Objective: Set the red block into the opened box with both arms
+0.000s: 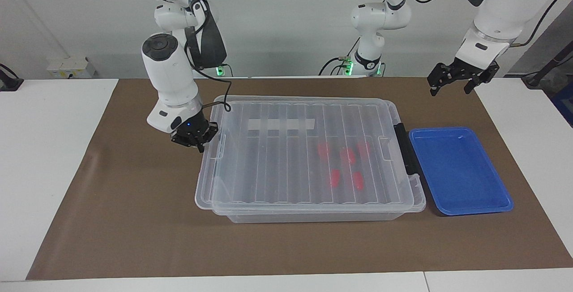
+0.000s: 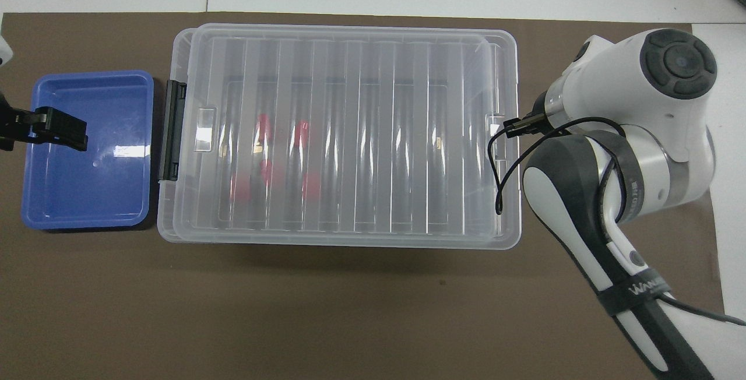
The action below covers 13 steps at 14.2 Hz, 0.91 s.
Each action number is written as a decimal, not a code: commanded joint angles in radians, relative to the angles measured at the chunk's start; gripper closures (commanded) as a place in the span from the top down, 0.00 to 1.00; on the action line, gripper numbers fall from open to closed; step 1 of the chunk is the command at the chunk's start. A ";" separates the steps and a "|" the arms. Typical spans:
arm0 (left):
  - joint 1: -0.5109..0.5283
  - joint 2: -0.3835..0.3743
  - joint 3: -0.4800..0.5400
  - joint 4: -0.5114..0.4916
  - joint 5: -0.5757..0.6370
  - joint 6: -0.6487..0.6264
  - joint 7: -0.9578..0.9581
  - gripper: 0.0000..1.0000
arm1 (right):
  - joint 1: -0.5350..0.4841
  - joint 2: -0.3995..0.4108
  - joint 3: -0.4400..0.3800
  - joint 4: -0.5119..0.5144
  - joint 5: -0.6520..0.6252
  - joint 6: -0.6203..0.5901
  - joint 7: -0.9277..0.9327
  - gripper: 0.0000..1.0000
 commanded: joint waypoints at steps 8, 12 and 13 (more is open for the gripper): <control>0.006 -0.034 0.005 -0.041 0.005 0.017 0.009 1.00 | 0.014 -0.010 0.004 0.000 0.015 -0.011 -0.027 0.00; -0.036 -0.037 -0.008 -0.043 0.005 0.007 0.013 1.00 | 0.014 -0.010 0.004 0.001 0.015 -0.011 -0.027 0.00; -0.046 -0.037 -0.006 -0.043 0.005 0.007 0.013 1.00 | 0.014 -0.010 0.004 0.001 0.016 -0.012 -0.027 0.00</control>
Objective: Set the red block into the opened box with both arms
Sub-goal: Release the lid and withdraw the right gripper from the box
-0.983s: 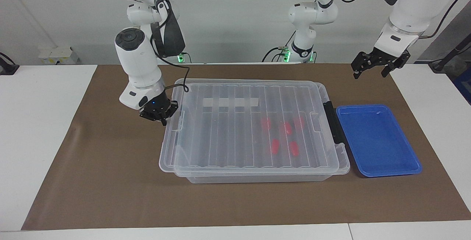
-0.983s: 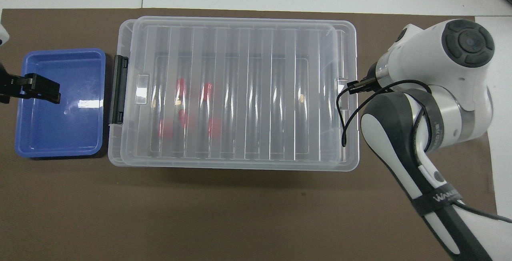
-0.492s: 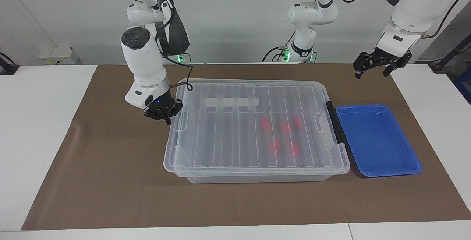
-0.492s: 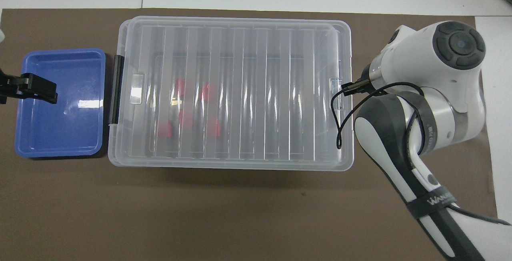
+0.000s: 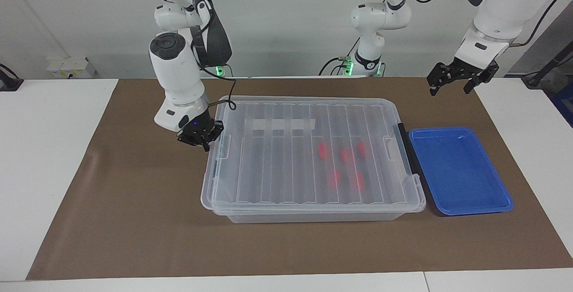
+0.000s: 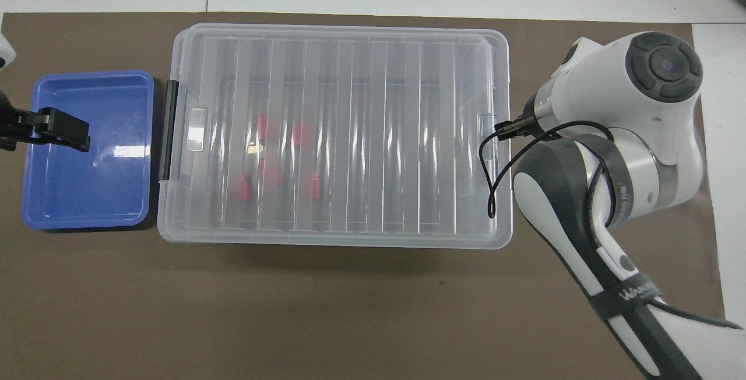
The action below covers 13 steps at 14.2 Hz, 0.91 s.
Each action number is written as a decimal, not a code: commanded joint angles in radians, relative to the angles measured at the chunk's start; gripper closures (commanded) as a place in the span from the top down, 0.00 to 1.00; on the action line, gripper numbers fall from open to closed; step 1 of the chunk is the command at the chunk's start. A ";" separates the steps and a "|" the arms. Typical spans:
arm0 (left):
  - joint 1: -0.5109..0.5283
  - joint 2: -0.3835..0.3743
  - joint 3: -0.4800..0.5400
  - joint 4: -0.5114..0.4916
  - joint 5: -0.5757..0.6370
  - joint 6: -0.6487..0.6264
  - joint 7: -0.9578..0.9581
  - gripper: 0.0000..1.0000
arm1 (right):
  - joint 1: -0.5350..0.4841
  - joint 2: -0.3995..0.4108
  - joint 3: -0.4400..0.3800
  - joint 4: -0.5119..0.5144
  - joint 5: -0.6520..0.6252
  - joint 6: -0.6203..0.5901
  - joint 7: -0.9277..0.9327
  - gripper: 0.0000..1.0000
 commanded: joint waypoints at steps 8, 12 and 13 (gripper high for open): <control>-0.029 -0.035 0.007 -0.041 0.005 0.007 0.006 1.00 | -0.020 -0.094 -0.001 -0.005 0.023 -0.093 0.047 0.00; -0.018 -0.035 0.014 -0.041 0.005 0.007 0.006 1.00 | -0.068 -0.134 -0.005 -0.002 0.021 -0.115 0.180 0.00; -0.018 -0.035 0.016 -0.041 0.005 0.007 0.003 1.00 | -0.088 -0.140 -0.009 0.005 0.021 -0.126 0.183 0.16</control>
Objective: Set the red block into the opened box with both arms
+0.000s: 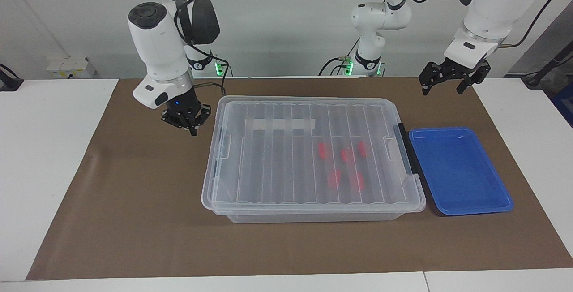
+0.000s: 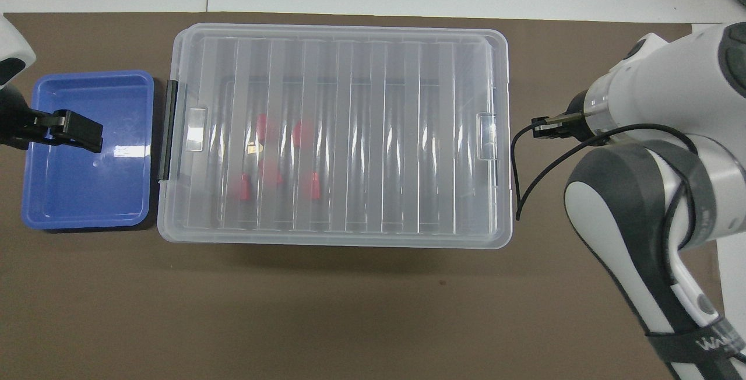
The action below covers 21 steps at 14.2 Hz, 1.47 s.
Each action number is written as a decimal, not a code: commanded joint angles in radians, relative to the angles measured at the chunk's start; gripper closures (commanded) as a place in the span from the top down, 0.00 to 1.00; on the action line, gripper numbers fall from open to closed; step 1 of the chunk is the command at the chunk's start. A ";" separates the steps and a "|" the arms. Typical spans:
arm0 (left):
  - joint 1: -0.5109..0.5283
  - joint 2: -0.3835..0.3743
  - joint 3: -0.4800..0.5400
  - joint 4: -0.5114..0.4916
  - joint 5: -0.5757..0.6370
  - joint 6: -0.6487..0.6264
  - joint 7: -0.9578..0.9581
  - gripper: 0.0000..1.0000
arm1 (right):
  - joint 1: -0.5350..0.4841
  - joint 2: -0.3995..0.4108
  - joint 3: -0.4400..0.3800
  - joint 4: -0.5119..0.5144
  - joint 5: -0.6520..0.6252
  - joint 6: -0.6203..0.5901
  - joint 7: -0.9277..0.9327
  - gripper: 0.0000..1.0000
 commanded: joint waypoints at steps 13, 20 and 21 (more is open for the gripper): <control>0.006 -0.034 0.001 -0.041 0.005 0.007 0.005 1.00 | -0.143 -0.158 0.005 0.095 -0.004 -0.317 0.048 0.95; 0.006 -0.034 0.001 -0.041 0.005 0.007 0.003 1.00 | -0.140 -0.067 0.011 0.236 -0.019 -0.398 0.054 0.99; 0.006 -0.034 0.001 -0.041 0.005 0.007 0.003 1.00 | -0.137 -0.081 0.011 0.216 -0.020 -0.401 0.054 1.00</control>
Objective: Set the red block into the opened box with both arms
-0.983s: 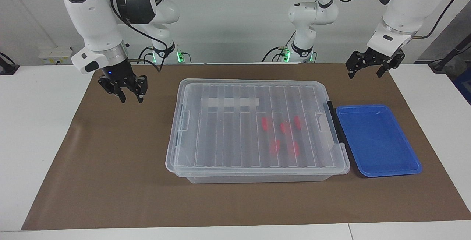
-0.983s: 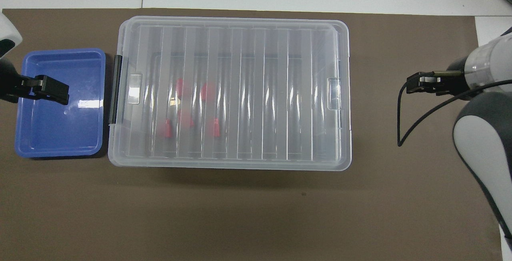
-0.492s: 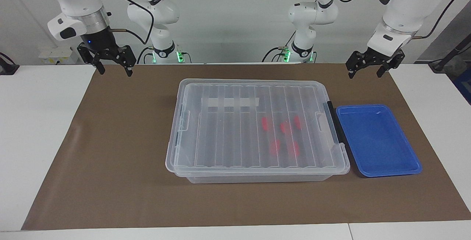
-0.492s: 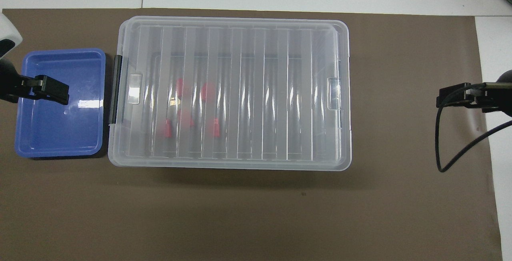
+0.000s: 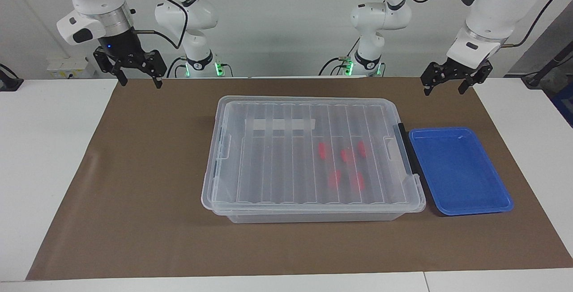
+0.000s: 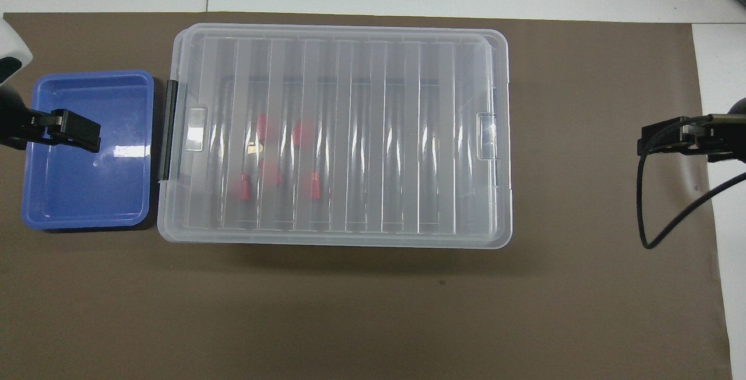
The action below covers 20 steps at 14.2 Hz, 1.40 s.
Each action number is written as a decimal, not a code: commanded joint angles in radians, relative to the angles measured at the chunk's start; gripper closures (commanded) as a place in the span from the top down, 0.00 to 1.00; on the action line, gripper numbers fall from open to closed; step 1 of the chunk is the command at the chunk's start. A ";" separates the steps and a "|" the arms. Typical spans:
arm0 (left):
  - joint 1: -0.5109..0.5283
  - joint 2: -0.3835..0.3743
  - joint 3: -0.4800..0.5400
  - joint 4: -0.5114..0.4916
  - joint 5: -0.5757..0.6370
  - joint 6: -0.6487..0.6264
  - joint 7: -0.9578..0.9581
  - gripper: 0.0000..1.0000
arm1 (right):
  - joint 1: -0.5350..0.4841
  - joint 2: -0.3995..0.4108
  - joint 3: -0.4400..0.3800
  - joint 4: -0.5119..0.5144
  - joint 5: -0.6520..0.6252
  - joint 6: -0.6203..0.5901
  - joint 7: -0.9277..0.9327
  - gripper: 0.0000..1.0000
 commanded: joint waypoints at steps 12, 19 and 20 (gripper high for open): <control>0.006 -0.034 -0.001 -0.041 0.005 0.007 0.003 1.00 | 0.013 -0.011 0.009 -0.011 -0.037 -0.045 -0.011 1.00; 0.006 -0.034 -0.001 -0.041 0.005 0.007 0.003 1.00 | 0.010 -0.009 0.009 -0.008 -0.011 -0.042 -0.004 1.00; 0.006 -0.034 -0.001 -0.041 0.005 0.007 0.003 1.00 | 0.010 -0.009 0.009 -0.008 -0.006 -0.042 -0.002 1.00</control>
